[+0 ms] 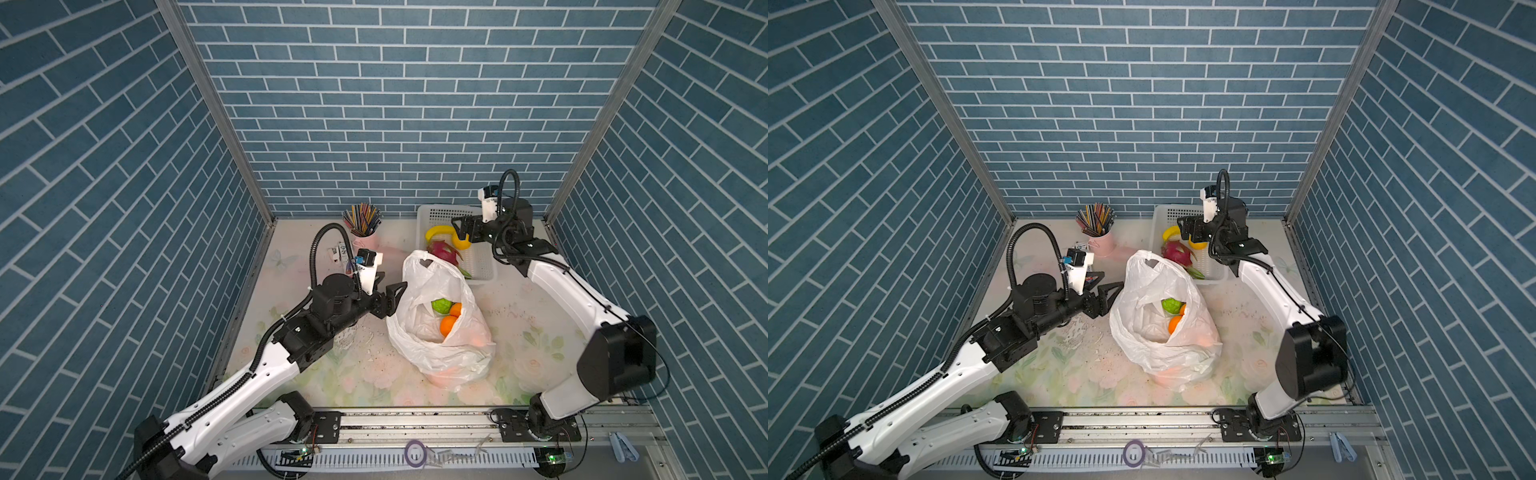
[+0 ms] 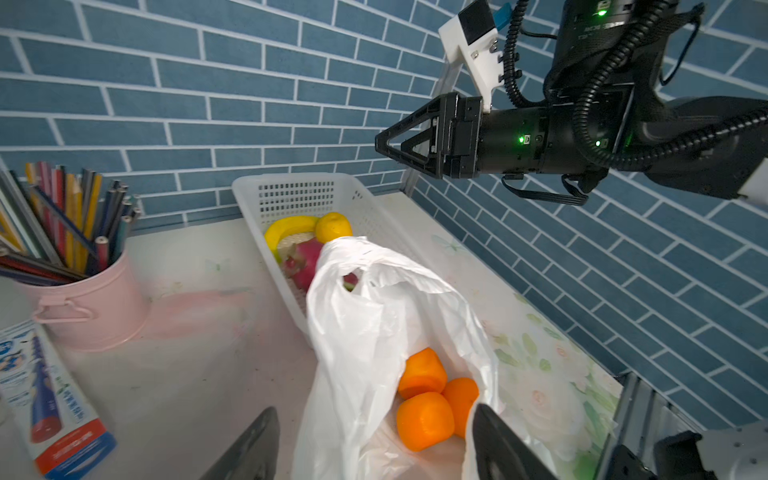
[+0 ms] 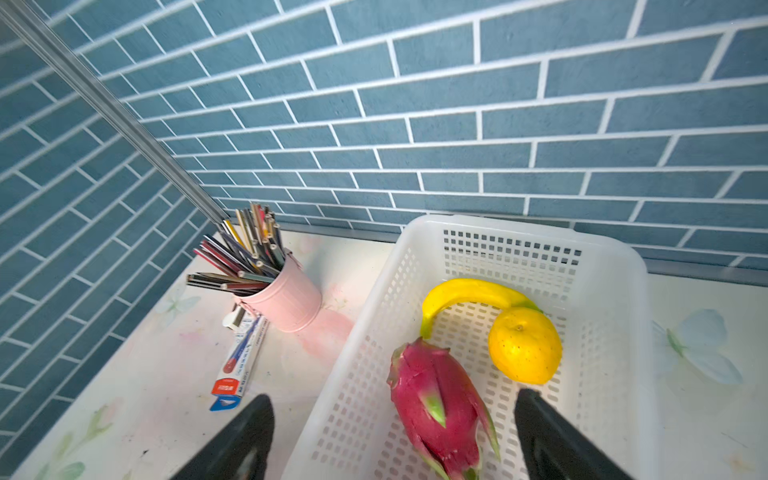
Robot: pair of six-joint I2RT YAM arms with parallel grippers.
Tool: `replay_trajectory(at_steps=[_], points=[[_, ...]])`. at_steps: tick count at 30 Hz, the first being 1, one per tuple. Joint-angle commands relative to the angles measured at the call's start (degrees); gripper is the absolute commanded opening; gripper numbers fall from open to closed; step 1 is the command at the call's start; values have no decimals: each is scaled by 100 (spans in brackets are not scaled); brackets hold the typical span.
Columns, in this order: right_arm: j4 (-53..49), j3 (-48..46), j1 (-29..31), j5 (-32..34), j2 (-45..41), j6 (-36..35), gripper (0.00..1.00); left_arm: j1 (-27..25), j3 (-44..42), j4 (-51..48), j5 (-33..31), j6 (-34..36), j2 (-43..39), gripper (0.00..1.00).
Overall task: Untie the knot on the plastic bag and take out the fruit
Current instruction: 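Move both grippers back to the bag and open its mouth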
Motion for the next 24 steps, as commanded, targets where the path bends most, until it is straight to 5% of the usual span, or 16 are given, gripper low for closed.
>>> replay_trajectory(at_steps=[1, 12, 24], points=[[-260, -683, 25, 147, -924, 632, 88, -469, 302, 68, -555, -325, 320, 66], [-1726, -2546, 1043, 1168, -3070, 1842, 88, -1553, 823, 22, -1425, -1090, 1919, 59], [-2125, -3481, 2217, 1904, -2793, 2572, 89, -1596, 130, 553, -1159, -1765, 2280, 55]])
